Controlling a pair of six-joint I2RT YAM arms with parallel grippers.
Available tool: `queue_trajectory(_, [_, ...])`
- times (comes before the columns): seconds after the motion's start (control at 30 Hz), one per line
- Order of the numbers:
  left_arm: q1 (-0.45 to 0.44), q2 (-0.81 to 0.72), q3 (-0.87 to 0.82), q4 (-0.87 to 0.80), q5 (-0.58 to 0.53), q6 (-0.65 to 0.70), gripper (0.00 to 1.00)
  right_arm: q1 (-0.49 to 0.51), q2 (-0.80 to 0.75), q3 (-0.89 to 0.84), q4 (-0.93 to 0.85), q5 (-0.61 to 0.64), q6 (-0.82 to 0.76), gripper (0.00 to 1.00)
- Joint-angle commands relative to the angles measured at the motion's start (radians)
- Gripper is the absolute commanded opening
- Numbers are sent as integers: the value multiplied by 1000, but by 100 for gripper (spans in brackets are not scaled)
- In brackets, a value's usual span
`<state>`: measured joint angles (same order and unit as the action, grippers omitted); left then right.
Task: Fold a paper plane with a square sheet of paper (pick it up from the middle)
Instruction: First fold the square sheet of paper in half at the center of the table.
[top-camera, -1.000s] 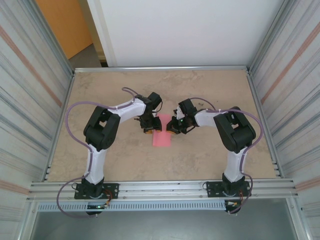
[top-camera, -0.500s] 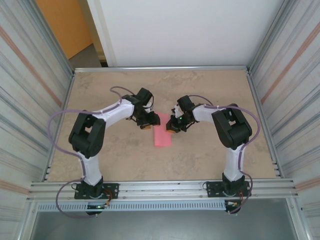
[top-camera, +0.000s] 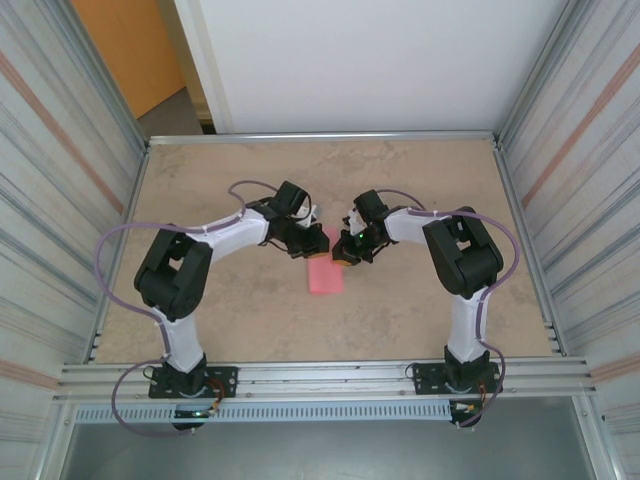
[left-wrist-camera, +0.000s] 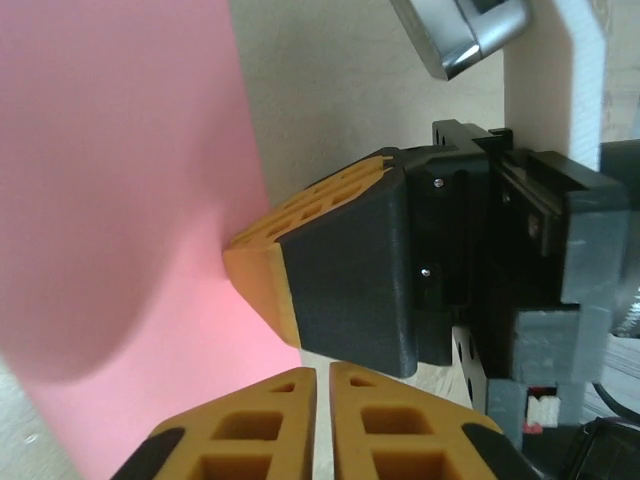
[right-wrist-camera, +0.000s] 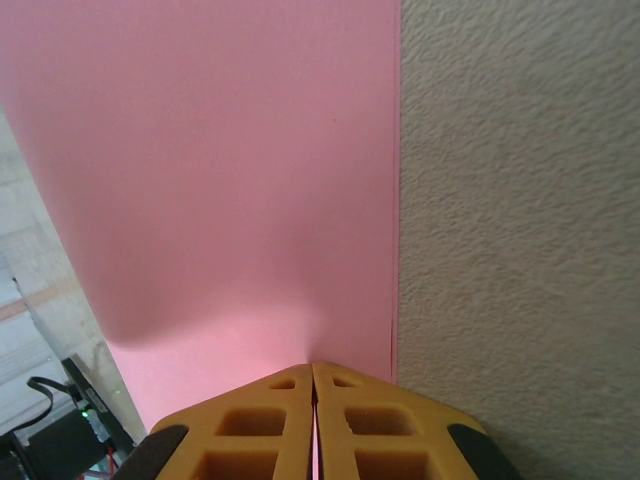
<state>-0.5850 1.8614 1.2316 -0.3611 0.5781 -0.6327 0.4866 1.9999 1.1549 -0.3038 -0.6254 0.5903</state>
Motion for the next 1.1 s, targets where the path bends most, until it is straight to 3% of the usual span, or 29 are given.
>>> queue_trajectory(0.0, [3,36,-9,15,42,8,10,0,106,-62,-147,221,-10,10])
queue_trajectory(0.6, [21,143,-26,37,62,-4,4,5,123,-58,-160,236,-4,9])
queue_trajectory(1.07, [70,126,-136,72,32,61,4,3,146,-59,-199,284,-12,9])
